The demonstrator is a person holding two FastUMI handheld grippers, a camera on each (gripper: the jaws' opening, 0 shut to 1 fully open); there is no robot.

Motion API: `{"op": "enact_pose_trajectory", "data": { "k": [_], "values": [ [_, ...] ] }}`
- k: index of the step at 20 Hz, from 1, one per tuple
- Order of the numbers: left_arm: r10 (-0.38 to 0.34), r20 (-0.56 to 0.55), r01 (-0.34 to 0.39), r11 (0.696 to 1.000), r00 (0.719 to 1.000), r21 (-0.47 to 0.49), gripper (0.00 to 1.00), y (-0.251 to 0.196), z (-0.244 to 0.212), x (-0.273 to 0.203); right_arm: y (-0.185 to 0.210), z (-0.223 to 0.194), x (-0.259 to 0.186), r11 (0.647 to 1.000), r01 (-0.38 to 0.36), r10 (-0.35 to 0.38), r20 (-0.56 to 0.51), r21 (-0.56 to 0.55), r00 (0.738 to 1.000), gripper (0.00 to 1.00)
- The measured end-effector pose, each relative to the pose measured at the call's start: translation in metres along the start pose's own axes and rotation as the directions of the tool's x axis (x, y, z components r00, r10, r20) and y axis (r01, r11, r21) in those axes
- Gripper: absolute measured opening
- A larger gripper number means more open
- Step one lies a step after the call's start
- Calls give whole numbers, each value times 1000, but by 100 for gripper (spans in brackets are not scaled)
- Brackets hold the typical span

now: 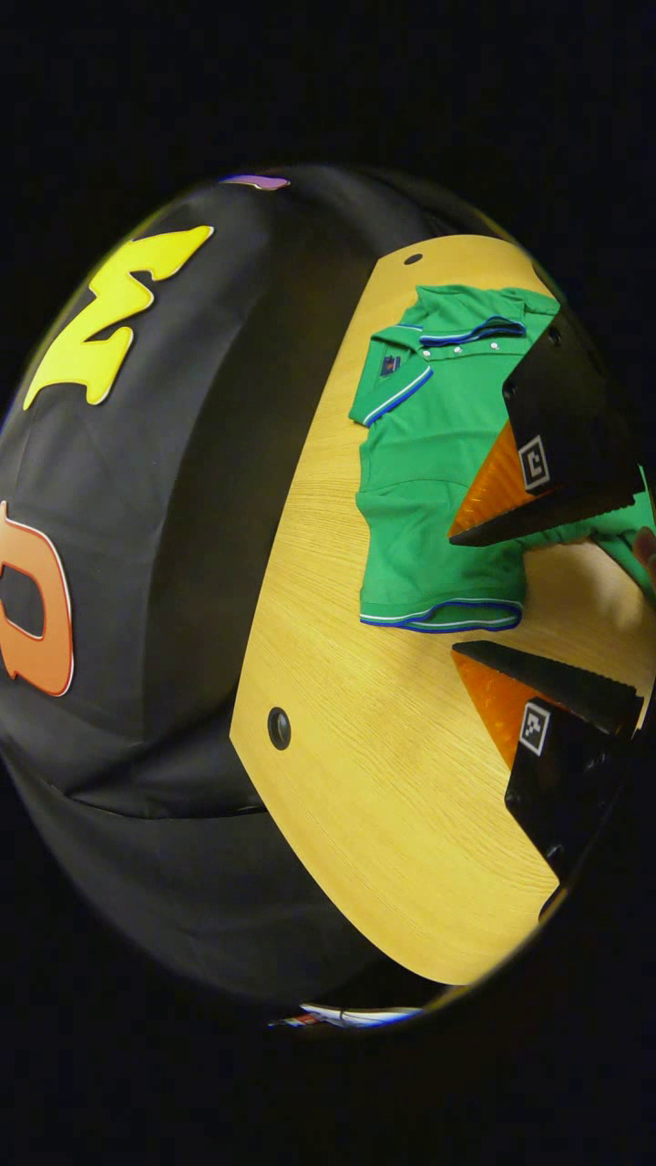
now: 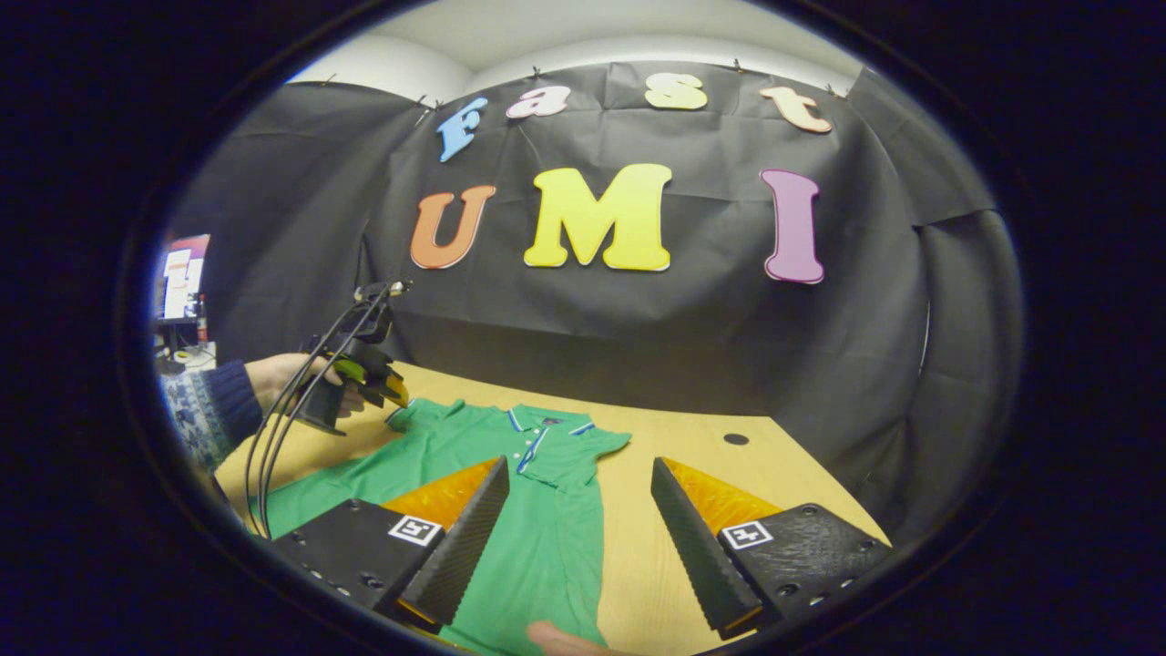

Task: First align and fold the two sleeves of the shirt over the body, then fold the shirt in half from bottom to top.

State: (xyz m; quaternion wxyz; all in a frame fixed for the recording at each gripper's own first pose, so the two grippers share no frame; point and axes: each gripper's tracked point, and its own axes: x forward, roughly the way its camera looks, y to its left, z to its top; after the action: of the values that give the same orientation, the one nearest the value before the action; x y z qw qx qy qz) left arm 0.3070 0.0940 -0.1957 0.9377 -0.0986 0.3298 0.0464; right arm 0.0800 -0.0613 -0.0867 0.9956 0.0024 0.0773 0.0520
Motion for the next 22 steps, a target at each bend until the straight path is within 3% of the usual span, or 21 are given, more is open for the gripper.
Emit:
{"op": "enact_pose_trajectory", "data": {
  "k": [4, 6, 12, 17, 22],
  "values": [
    [-9, -70, 8, 1000, 997, -9, 63, -7, -20, 16, 1, -6, -2, 999, -19, 19, -16, 35, 1000, 97],
    [12, -74, -13, 1000, 997, -7, 42, -1, -22, 22, -2, -8, 0, 999, -13, 14, -24, 36, 1000, 96],
    [17, -82, -19, 999, 997, -32, 11, -3, -19, 26, 1, -13, 2, 999, -18, 20, -48, 41, 999, 96],
    [41, -94, -40, 999, 995, 20, 5, -9, -16, 15, 0, -12, 1, 999, -19, 21, -46, 48, 999, 96],
    [4, -58, 1, 996, 998, 87, 5, -49, 0, -3, -3, -13, 2, 998, -19, 22, -54, 58, 998, 95]
  ]
}}
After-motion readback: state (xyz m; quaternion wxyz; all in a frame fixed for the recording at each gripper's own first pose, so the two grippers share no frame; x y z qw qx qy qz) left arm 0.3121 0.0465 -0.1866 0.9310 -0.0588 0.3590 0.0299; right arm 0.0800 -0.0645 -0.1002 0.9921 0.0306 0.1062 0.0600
